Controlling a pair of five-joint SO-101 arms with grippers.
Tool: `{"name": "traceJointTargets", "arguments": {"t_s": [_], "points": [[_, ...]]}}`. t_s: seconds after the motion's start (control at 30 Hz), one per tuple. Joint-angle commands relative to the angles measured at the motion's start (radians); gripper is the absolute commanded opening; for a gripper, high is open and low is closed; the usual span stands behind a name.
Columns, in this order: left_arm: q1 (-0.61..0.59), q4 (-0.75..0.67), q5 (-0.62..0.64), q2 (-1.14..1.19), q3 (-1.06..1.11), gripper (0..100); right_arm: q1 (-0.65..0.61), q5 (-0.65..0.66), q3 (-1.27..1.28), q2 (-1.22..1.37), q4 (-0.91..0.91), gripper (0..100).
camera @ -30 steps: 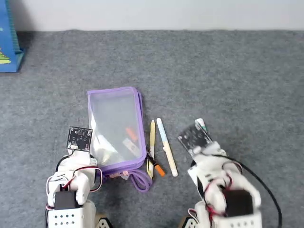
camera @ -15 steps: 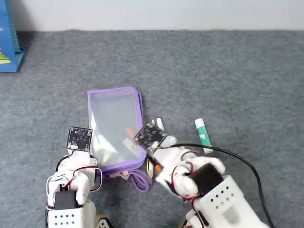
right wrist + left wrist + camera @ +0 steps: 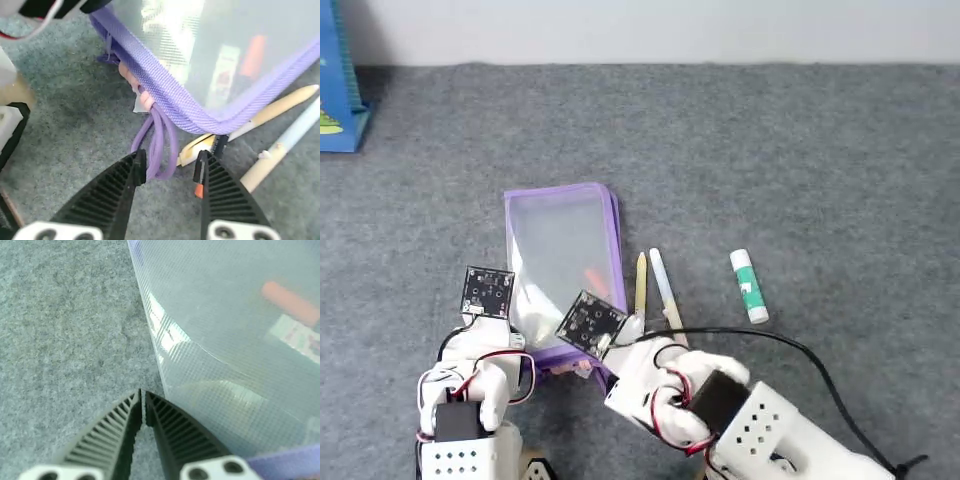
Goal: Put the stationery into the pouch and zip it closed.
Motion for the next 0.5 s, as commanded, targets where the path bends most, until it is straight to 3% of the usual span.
{"name": "traceJointTargets", "arguments": {"t_s": [0.0, 0.47], "points": [[0.0, 0.0, 0.003, -0.011, -0.027, 1, -0.007, -0.008, 0.031, 0.007, -0.077, 17.6], [0.0, 0.0, 0.003, -0.011, -0.027, 1, -0.008, -0.009, 0.071, 0.008, -0.104, 17.6]]}}
